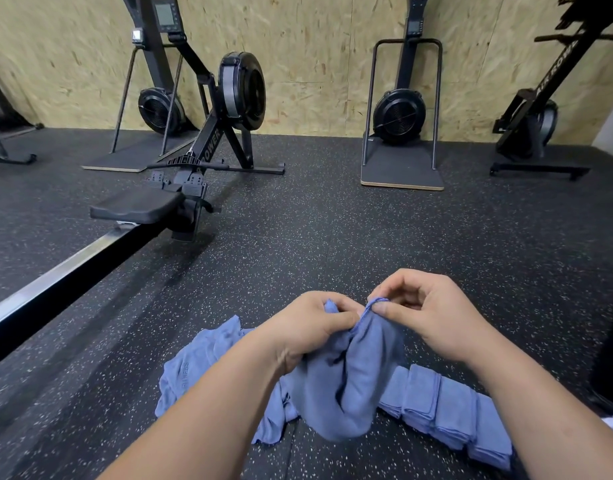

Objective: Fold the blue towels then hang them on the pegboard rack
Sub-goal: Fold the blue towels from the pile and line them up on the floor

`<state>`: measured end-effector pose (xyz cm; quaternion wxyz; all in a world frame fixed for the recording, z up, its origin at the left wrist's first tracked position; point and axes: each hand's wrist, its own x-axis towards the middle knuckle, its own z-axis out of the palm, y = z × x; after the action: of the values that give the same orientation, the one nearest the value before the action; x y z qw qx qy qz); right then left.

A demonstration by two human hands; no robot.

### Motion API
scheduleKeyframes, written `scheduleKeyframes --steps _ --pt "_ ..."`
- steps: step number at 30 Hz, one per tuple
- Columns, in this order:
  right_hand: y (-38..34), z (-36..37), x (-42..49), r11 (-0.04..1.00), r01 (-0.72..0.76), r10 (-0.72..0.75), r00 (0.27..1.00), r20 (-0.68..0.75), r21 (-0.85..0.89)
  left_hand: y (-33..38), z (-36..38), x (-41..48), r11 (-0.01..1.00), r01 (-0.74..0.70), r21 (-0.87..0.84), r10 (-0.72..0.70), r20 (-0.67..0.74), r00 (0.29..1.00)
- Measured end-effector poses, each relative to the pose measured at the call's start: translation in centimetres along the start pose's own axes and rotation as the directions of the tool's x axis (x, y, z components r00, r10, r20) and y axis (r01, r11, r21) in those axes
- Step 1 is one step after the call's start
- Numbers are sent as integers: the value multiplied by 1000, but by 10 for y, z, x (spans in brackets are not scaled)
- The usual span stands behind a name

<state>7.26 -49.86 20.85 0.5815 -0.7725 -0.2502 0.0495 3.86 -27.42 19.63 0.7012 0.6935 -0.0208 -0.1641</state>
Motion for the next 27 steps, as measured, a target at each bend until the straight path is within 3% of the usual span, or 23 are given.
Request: scheduleKeyframes --steps 4,8,17,20,23,27 --pt "5 -3 2 1000 -20 20 1000 7 -14 2 2 3 997 -56 -51 44 -203 978" --pt "6 -3 3 998 -35 36 999 27 -58 4 2 3 994 -107 -9 100 -304 947" --pt "4 6 5 992 -32 15 991 -130 -125 3 2 -2 962 -216 168 245 -183 952" --pt "3 9 5 988 -43 18 986 -168 -150 2 1 0 914 -253 317 313 -156 937" --pt "2 11 5 984 -33 4 987 -160 -175 1 1 0 886 -252 390 330 -147 933" --pt "1 13 6 998 -9 4 995 -104 -55 -2 -1 2 837 -306 454 426 -189 885"
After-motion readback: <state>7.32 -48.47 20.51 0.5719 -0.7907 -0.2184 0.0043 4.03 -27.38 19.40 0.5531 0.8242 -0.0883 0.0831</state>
